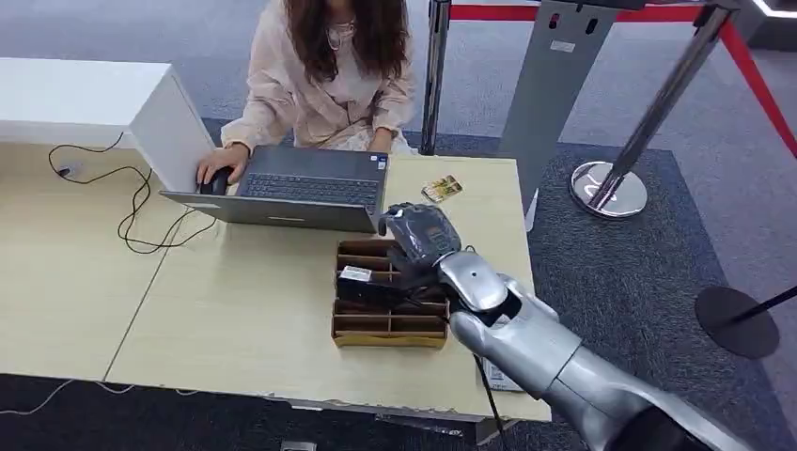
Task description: Pass the card to the sensor for recognition and then transmit it.
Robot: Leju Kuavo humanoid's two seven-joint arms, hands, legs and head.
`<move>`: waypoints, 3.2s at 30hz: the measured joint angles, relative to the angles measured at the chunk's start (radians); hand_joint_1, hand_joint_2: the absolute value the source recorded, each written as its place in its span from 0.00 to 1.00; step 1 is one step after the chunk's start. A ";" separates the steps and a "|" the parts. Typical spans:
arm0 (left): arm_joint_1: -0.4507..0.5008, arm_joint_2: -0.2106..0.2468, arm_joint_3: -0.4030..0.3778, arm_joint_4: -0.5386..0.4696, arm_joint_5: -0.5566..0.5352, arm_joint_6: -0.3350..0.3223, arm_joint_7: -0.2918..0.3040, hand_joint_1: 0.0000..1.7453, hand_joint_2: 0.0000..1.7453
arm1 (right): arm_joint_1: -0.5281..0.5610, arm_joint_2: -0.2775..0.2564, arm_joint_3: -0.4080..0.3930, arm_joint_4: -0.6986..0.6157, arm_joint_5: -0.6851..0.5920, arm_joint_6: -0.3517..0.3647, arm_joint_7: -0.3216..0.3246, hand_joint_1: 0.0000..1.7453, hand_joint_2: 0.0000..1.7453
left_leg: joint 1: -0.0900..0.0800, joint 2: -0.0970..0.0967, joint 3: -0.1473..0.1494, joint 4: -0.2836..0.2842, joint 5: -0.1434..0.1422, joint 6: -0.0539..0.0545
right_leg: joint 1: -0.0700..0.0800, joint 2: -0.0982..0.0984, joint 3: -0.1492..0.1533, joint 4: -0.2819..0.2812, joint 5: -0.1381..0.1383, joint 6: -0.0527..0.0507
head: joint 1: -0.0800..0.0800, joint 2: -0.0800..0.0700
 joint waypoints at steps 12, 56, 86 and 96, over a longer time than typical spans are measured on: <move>0.004 0.005 0.000 0.000 -0.002 0.004 -0.003 0.00 0.00 | -0.004 -0.020 -0.005 0.000 -0.005 0.009 0.013 0.48 1.00 | 0.000 0.000 0.000 0.000 0.000 0.000 | 0.000 0.000 0.000 0.000 0.000 0.000 | 0.000 0.000; 0.032 0.014 0.001 0.000 0.015 0.008 -0.023 0.00 0.00 | 0.045 -0.148 -0.036 -0.208 -0.042 0.085 0.082 0.32 1.00 | 0.000 0.000 0.000 0.000 0.000 0.000 | 0.000 0.000 0.000 0.000 0.000 0.000 | 0.000 0.000; 0.022 0.021 0.001 0.000 0.012 0.009 -0.013 0.00 0.00 | 0.082 -0.109 0.009 -0.261 -0.059 0.121 0.006 0.32 1.00 | 0.000 0.000 0.000 0.000 0.000 0.000 | 0.000 0.000 0.000 0.000 0.000 0.000 | 0.000 0.000; 0.014 0.021 0.001 0.000 0.011 0.011 -0.008 0.00 0.00 | 0.081 -0.078 0.033 -0.227 -0.072 0.125 -0.012 0.35 1.00 | 0.000 0.000 0.000 0.000 0.000 0.000 | 0.000 0.000 0.000 0.000 0.000 0.000 | 0.000 0.000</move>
